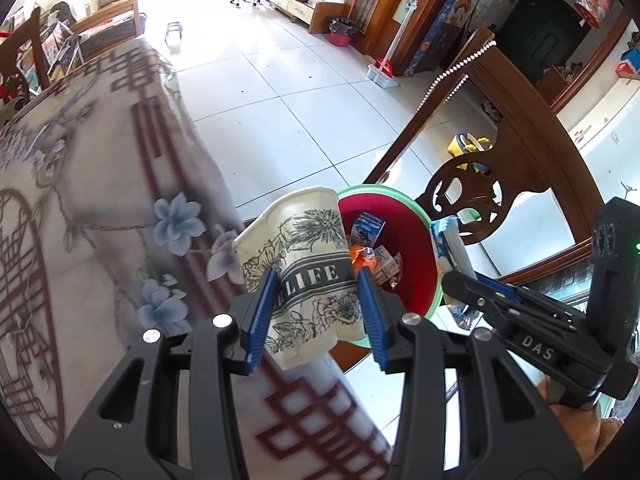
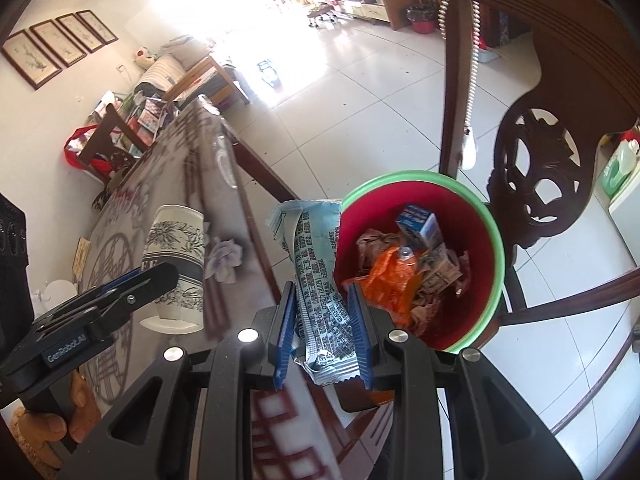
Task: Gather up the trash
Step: 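Carry the paper cup and snack wrapper over the red bin, then open the right tool over the red bin to drop the snack wrapper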
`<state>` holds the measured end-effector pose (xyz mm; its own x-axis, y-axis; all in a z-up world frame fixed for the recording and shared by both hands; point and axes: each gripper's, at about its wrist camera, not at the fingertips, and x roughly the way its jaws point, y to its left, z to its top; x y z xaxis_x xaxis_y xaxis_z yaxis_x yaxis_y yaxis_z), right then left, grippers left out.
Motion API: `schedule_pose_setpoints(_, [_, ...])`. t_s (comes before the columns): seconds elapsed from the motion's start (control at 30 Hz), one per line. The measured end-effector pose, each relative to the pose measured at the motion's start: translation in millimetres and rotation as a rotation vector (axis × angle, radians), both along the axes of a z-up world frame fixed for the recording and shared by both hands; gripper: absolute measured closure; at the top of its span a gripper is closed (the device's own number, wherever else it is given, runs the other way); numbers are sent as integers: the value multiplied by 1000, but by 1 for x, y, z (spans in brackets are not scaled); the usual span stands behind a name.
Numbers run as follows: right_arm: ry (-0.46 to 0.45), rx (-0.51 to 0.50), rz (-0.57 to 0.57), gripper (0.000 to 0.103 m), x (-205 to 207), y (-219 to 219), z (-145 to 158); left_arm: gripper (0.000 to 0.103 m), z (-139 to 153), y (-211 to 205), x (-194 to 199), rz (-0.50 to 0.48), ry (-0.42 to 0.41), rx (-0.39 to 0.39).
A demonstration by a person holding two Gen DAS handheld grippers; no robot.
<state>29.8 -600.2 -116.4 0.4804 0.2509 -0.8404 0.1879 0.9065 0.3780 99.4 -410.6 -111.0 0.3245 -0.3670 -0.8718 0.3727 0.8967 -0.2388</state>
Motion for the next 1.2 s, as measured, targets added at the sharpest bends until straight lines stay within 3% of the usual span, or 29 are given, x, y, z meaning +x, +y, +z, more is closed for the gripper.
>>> schedule_pose_setpoints(0.4, [35,9,-80,70,12,-38,-20,63,-7,-32,12,-40,12,15])
schedule_pose_setpoints(0.53, [37,9,-119,45,12,-46,-23,63,-11,-43,14,-58,17,20])
schedule_pose_setpoints(0.57, [36,12,-125,43,12,-47,-23,63,-13,-47,15,-65,21,23])
schedule_pose_setpoints(0.77, [33,1,-163,36,7,-60,-21,63,-18,-69,18,-112,34,19])
schedule_pose_setpoints(1.2, [51,-25,-213,36,-6,-79,-21,63,-44,-127,32,-201,82,29])
